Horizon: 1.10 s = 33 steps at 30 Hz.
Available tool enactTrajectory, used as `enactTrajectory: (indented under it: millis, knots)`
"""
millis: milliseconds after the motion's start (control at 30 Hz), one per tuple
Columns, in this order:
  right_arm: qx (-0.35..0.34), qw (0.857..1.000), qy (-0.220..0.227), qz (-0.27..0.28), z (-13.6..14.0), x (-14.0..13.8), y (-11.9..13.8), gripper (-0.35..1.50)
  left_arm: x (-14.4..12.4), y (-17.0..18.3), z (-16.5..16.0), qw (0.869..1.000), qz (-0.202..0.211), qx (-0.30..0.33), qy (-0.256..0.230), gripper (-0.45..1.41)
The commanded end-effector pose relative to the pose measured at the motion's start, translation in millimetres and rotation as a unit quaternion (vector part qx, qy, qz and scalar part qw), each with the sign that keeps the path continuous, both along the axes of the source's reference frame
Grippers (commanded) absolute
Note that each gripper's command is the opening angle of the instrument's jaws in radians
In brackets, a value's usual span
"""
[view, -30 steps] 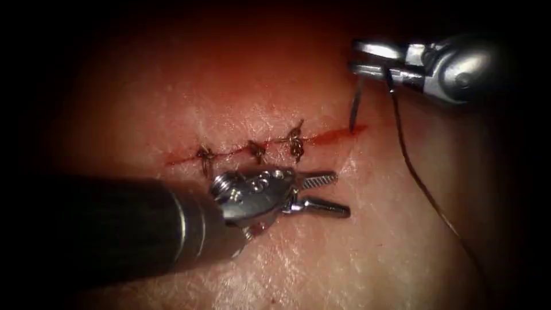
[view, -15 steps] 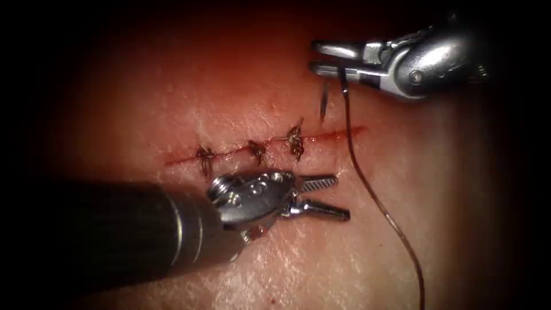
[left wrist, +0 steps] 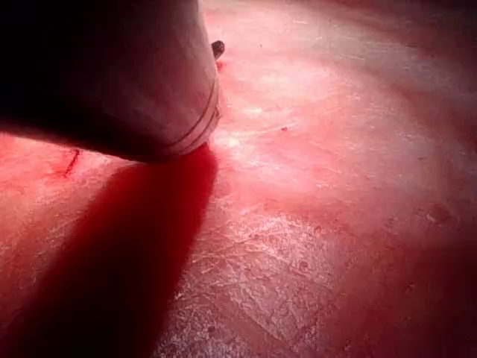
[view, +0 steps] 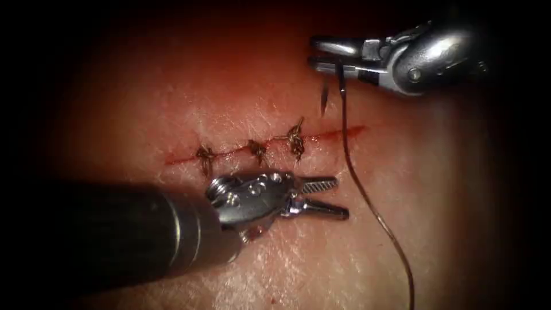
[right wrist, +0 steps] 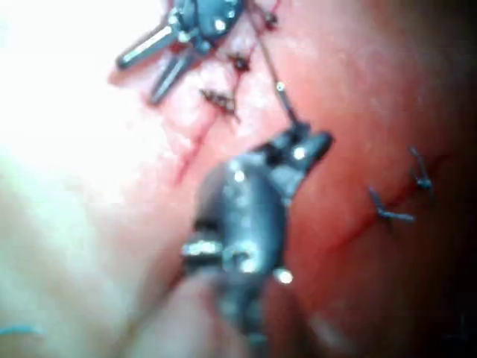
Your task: Wound Closure
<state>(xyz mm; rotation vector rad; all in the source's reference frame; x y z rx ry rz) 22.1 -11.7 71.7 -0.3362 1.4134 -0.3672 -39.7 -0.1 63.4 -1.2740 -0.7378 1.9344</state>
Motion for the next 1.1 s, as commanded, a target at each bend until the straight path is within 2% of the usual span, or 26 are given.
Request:
enactTrajectory:
  millis: [33,200,300,533,767,1100]
  knots:
    - [-0.008,1.000,0.000,-0.009,1.0,0.9,-1.1,-0.35,-0.5,-0.2,0.5,1.000,0.001,0.001,-0.001,0.36]
    - [-0.072,0.996,0.006,-0.044,2.1,0.4,-3.5,-0.35,-0.1,0.1,0.2,1.000,0.004,0.003,-0.004,0.34]
    - [-0.089,0.994,0.025,-0.051,2.2,-0.5,-4.3,-0.35,0.0,0.1,0.2,1.000,0.004,0.003,-0.004,0.34]
    - [-0.120,0.990,0.037,-0.066,2.0,-2.4,-7.3,-0.35,0.0,0.1,0.4,1.000,0.004,0.002,-0.004,0.32]
    - [-0.127,0.988,0.049,-0.069,2.4,-3.6,-8.8,-0.35,0.1,0.1,0.8,1.000,0.005,0.001,-0.003,0.31]
    - [-0.108,0.989,0.059,-0.080,3.8,-3.0,-10.9,-0.35,0.4,0.1,1.2,1.000,0.004,-0.001,-0.002,0.26]
